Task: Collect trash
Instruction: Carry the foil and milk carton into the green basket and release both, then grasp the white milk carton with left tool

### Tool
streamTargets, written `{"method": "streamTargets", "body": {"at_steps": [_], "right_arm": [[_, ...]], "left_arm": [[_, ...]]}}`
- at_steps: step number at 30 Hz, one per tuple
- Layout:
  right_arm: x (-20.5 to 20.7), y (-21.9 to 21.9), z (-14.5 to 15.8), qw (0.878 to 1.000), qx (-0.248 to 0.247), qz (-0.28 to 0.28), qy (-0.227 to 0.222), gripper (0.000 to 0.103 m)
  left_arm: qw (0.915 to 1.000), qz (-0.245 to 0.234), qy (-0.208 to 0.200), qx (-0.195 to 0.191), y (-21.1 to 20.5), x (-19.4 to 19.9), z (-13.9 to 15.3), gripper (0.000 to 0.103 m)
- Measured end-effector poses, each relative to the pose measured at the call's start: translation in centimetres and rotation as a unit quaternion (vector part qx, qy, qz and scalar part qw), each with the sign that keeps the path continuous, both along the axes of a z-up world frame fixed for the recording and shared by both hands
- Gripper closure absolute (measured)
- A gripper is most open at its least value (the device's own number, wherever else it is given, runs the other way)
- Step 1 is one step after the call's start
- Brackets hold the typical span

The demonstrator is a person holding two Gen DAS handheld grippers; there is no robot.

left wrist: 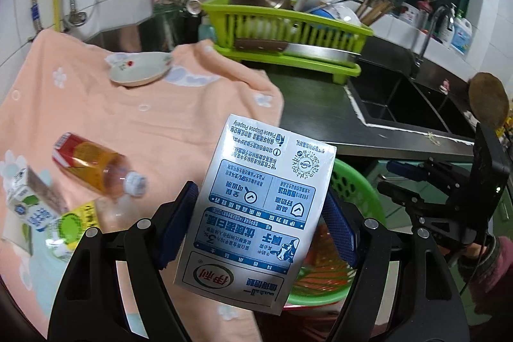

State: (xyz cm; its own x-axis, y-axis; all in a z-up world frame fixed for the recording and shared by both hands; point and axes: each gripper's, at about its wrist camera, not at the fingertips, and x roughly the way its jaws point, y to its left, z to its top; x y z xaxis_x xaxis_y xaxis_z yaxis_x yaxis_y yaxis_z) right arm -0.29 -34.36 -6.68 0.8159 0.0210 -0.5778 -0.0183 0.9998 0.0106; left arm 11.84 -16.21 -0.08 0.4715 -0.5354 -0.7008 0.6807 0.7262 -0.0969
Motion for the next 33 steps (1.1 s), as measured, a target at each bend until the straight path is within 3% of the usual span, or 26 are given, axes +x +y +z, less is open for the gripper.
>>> {"method": "streamTargets", "body": {"at_steps": [6,14,24,33], "right_arm": [[-1.3,-1.1,0.8,1.000,0.006,-0.010,-0.022,0.050],[-2.2,-1.4,1.0,0.999,0.003,-0.009,-0.035,0.041],[-2.3,-1.4,0.8,0.999,0.004,-0.012,-0.037,0.038],[-1.3,-0.5,1.0,0.999,0.011,0.005,-0.035,0.035]], "left_arm": [[0.9997,-0.018,0.018,0.004,-2.7,-0.8,-1.4,0.028],[0.9984,-0.036,0.041,0.015,-5.0,-1.7,-3.5,0.027],[0.9978,-0.046,0.045,0.015,-5.7,-2.0,-3.9,0.023],[0.9993,0.000,0.034,0.012,-2.1,-1.0,-2.8,0.023]]}}
